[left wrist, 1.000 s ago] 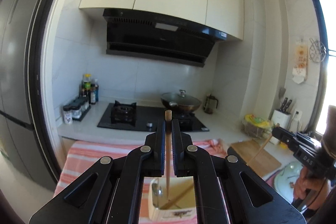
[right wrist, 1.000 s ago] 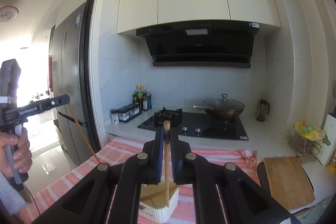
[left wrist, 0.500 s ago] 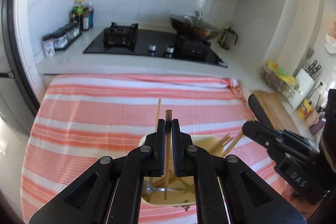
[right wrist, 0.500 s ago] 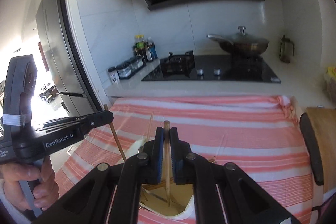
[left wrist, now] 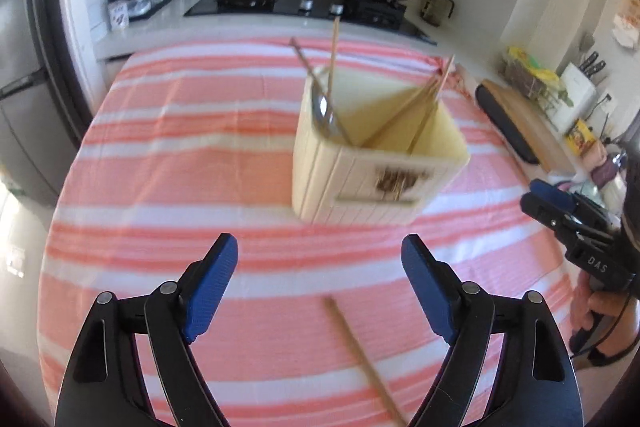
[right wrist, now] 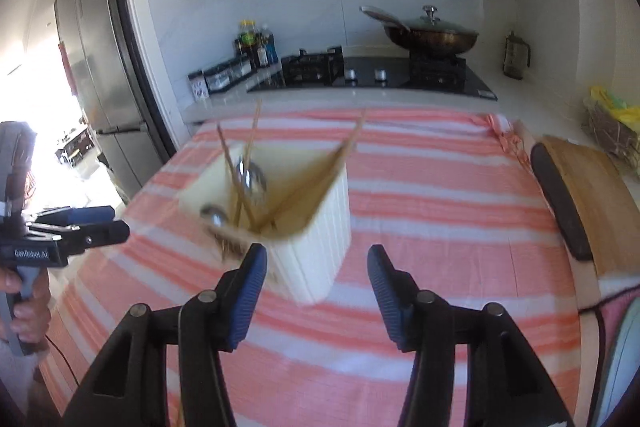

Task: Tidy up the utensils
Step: 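Move both open tools over the remaining loose chopsticks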

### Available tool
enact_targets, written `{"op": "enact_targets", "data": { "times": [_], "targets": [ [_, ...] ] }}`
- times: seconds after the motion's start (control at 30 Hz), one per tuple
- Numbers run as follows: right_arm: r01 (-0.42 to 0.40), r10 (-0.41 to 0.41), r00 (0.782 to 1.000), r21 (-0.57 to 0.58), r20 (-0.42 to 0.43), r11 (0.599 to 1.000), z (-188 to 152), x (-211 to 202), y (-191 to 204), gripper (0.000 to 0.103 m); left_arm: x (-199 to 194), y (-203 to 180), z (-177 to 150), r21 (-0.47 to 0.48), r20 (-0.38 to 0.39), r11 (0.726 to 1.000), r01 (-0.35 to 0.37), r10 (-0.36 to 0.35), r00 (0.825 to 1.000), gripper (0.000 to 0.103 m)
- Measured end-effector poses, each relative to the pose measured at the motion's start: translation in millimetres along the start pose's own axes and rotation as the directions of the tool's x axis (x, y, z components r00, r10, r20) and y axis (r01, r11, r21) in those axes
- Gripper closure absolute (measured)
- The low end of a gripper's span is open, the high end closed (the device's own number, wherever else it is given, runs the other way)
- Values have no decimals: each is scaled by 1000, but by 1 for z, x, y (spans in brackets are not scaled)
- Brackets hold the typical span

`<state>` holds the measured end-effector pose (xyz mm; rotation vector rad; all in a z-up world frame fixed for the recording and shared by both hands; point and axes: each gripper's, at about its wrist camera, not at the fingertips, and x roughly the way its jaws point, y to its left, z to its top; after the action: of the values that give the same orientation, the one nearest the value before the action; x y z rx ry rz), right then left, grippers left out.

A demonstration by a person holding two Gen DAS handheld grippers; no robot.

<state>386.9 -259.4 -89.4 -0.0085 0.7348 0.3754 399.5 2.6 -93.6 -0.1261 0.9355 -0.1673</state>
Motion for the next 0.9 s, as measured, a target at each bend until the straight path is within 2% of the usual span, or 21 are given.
{"op": "enact_targets", "data": {
  "times": [0.1, 0.23, 0.37, 0.57, 0.7, 0.83, 0.9],
  "targets": [
    [42, -41, 997, 15, -70, 999, -65, -3, -4, 49, 3, 1, -43, -39, -2, 996, -75, 75, 997, 18],
    [95, -90, 990, 39, -104, 995, -125, -15, -5, 49, -6, -8, -72, -72, 47, 990, -121, 124, 991, 18],
    [115, -106, 989, 82, -101, 990, -157, -29, -6, 49, -13, -22, -83, -36, 74, 984, -175, 177, 981, 18],
    [130, -121, 988, 100, -92, 986, -172, -37, -4, 49, -24, -35, -90, 13, 105, 979, -205, 203, 974, 18],
    [127, -119, 989, 95, -88, 987, -179, -38, 2, 50, -23, -36, -95, 14, 93, 983, -182, 180, 979, 18],
    [120, -111, 990, 118, -85, 986, -186, -38, 3, 49, -8, -6, -107, -124, 18, 990, -64, 67, 998, 17],
    [114, -104, 992, 128, -78, 985, -189, -41, 4, 49, 3, 1, -117, -168, -10, 985, -48, 47, 999, 17]
  ]
}}
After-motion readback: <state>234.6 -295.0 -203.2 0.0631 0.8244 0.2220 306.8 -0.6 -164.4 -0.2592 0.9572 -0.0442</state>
